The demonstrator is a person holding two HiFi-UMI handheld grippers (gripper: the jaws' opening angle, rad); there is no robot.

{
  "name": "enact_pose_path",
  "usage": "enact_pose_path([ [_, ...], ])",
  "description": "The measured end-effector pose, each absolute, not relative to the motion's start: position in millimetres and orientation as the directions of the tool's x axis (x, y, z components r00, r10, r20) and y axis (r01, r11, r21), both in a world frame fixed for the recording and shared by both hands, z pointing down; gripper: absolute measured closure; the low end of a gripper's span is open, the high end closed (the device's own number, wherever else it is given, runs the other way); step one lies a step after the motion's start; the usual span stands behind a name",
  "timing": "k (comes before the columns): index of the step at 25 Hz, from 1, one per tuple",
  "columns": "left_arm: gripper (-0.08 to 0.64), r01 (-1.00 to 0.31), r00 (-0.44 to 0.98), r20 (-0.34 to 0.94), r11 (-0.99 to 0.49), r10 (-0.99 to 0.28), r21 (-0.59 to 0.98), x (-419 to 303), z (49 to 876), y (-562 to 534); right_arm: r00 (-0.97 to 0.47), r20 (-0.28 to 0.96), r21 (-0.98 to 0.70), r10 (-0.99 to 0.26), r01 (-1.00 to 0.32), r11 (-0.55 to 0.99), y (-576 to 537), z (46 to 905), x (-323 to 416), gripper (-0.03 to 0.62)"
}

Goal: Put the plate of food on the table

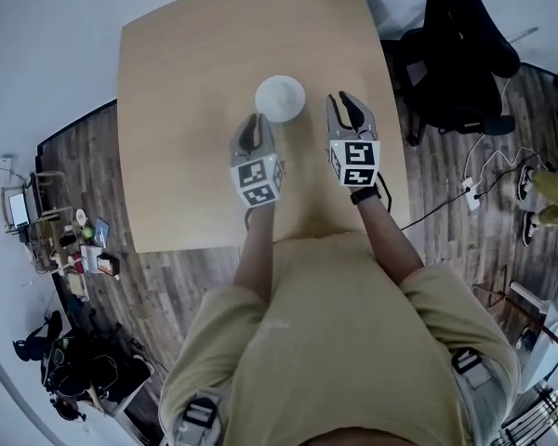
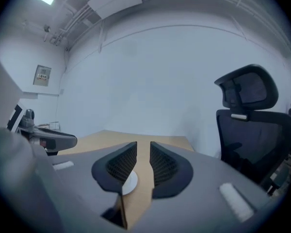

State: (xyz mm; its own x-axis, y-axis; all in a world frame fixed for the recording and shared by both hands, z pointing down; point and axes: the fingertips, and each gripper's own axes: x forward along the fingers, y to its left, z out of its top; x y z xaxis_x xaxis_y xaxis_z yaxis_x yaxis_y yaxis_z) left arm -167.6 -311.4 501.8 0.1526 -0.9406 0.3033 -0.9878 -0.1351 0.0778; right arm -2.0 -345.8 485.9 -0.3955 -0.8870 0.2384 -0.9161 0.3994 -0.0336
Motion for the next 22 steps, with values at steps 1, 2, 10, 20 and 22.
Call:
enact_pose_path([
  [1,0.518,-0.988,0.149,0.286,-0.134,-0.947,0.071,-164.7,493.7,-304.4,-0.383,0.218,-0.024,-0.898,-0.922,0.387,-337.1,478.1,1.5,0.508],
  [2,0.525,-0.989,0.146,0.269,-0.133,-0.952,0.066,-162.5,485.8,-296.7,-0.371,0.200,-0.013,-0.907,-0.927,0.376,-327.7,470.8,4.8,0.519],
  [10,0.558,-0.994,0.106,0.141,-0.109,-0.984,-0.015,-137.3,434.0,-210.5,-0.375,0.086,0.032,-0.923,-0.925,0.378,-235.7,431.1,36.7,0.588],
  [20,0.558,-0.996,0.092,0.122,-0.094,-0.988,-0.008,-113.1,431.4,-131.9,-0.399,0.068,0.014,-0.914,-0.916,0.401,-165.7,431.2,60.2,0.588],
  [22,0.558,-0.996,0.091,0.141,-0.093,-0.986,-0.007,-109.2,437.6,-119.7,-0.397,0.080,0.007,-0.914,-0.917,0.399,-155.1,438.5,66.3,0.588],
])
